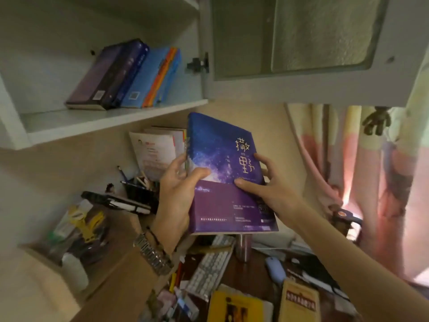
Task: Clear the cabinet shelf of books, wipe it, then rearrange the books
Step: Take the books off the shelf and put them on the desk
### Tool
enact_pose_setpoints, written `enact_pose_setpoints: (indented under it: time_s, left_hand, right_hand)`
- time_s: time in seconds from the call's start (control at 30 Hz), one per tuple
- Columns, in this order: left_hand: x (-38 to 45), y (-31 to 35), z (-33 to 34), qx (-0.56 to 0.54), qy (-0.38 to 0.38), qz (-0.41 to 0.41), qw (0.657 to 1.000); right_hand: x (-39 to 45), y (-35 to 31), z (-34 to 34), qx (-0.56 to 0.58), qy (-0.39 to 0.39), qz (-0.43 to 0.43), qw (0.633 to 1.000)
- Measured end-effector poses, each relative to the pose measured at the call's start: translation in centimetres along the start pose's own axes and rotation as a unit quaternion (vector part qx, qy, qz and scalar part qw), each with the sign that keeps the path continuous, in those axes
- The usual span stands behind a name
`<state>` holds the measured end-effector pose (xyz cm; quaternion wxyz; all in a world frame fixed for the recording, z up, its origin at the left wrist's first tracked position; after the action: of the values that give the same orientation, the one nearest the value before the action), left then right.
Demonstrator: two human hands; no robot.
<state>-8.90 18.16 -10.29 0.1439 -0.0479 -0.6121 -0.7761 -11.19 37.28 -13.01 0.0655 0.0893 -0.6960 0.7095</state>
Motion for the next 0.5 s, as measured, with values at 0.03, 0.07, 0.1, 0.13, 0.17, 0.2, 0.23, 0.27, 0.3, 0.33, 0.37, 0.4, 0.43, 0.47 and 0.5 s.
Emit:
enact_pose_setpoints:
  time_s: [0.03, 0.07, 0.1, 0.13, 0.17, 0.2, 0.23, 0.27, 0.3, 0.33, 0.37, 0.4, 0.43, 0.47, 0.5]
  left_hand:
    - [-0.3, -1.4, 0.3, -0.001, -0.004, -0.016, 1.000]
    - [-0.8, -2.9, 0.6, 0.002, -0.012, -0.037, 0.999]
    - [-1.3, -4.3, 1.0, 0.006, -0.024, -0.058, 0.998]
    - [-1.8, -5.8, 1.4, 0.013, -0.039, -0.076, 0.996]
    - [-2.3, -7.2, 1.8, 0.019, -0.057, -0.090, 0.994]
    - [-2.9, -8.6, 2.2, 0.025, -0.075, -0.100, 0.992]
    - [-3.5, -9.9, 2.7, 0.030, -0.090, -0.111, 0.989]
    - [-4.3, -11.2, 3.2, 0.034, -0.101, -0.127, 0.986]
    - [-5.1, -12.6, 3.7, 0.037, -0.111, -0.144, 0.983]
    - [-5.9, -14.0, 4.1, 0.041, -0.122, -0.160, 0.979]
    - [-6.6, -15.5, 4.6, 0.044, -0.136, -0.175, 0.974]
    - [-7.4, -17.0, 5.1, 0.049, -0.150, -0.190, 0.969]
    - [-8.1, -18.4, 5.5, 0.055, -0.165, -0.201, 0.964]
    - [-8.9, -19.8, 6.0, 0.061, -0.178, -0.211, 0.959]
    - [-9.7, -21.2, 6.4, 0.069, -0.187, -0.219, 0.955]
  right_hand:
    - [-0.8, 1.2, -0.7, -0.005, 0.019, 0.009, 1.000]
    - [-1.6, 2.5, -1.5, -0.008, 0.035, 0.020, 0.999]
    - [-2.5, 3.8, -2.2, -0.009, 0.049, 0.033, 0.998]
    - [-3.4, 5.2, -3.0, -0.005, 0.059, 0.051, 0.997]
    - [-4.4, 6.6, -3.6, 0.000, 0.066, 0.070, 0.995]
    - [-5.4, 7.9, -4.3, 0.002, 0.074, 0.089, 0.993]
    - [-6.5, 9.2, -5.1, -0.002, 0.085, 0.103, 0.991]
    - [-7.6, 10.6, -5.9, -0.005, 0.100, 0.113, 0.989]
    - [-8.7, 11.9, -6.8, -0.006, 0.118, 0.123, 0.985]
    - [-9.8, 13.1, -7.6, -0.005, 0.137, 0.133, 0.982]
    - [-11.0, 14.3, -8.3, -0.004, 0.154, 0.144, 0.977]
    - [-12.2, 15.4, -9.1, -0.001, 0.171, 0.156, 0.973]
    - [-13.5, 16.4, -9.8, 0.001, 0.186, 0.167, 0.968]
    - [-14.7, 17.4, -10.5, 0.004, 0.200, 0.176, 0.964]
    - [-16.0, 18.4, -11.1, 0.002, 0.212, 0.184, 0.960]
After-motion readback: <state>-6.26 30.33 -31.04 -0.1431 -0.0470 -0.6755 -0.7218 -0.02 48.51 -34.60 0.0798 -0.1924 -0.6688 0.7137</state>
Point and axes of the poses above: each hand's wrist, its own x-axis towards the middle knuckle, its own z-axis out of the palm, y = z × x, the point moved 6 cm from there along x, towards the middle knuckle, and after that the axes turned 1 degree about z, right-handed, at the moved point
